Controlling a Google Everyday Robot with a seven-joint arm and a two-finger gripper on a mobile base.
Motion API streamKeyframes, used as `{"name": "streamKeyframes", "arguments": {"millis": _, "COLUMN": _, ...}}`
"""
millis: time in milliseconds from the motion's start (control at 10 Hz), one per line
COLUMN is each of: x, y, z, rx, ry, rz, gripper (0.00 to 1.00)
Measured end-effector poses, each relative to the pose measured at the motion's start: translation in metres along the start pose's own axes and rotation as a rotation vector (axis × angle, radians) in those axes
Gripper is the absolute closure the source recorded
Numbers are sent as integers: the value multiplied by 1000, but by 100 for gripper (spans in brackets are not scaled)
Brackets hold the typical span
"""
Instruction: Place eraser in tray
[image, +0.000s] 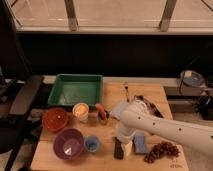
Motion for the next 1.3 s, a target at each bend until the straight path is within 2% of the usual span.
{"name": "streamKeyframes", "arguments": {"millis": 100, "x": 1, "y": 2, "z": 6, "rx": -3, "ry": -9, "rz": 7, "gripper": 22}}
{"name": "streamKeyframes", "arguments": {"millis": 200, "x": 2, "y": 4, "z": 11, "rx": 1, "ry": -22, "rz": 11, "gripper": 27}}
{"name": "streamKeyframes", "arguments": {"millis": 400, "x": 4, "y": 8, "z": 9, "rx": 18, "ry": -29, "rz": 20, "gripper": 42}}
{"name": "streamKeyframes", "arguments": {"millis": 500, "x": 7, "y": 9, "z": 5, "rx": 38, "ry": -34, "rz": 33, "gripper": 56}}
{"name": "streamKeyframes", "arguments": {"millis": 700, "x": 9, "y": 9, "z": 1, "rx": 64, "ry": -39, "rz": 52, "gripper": 72}}
{"name": "streamKeyframes", "arguments": {"millis": 900, "x": 20, "y": 7, "z": -23, "rx": 126, "ry": -28, "rz": 104, "gripper": 94}}
{"name": "streamKeyframes", "arguments": {"millis": 1000, "x": 29, "y": 3, "z": -38, "rx": 155, "ry": -21, "rz": 133, "gripper": 99}}
{"name": "streamKeyframes", "arguments": {"millis": 1300, "x": 68, "y": -34, "z": -100, "rx": 263, "ry": 11, "rz": 221, "gripper": 100}}
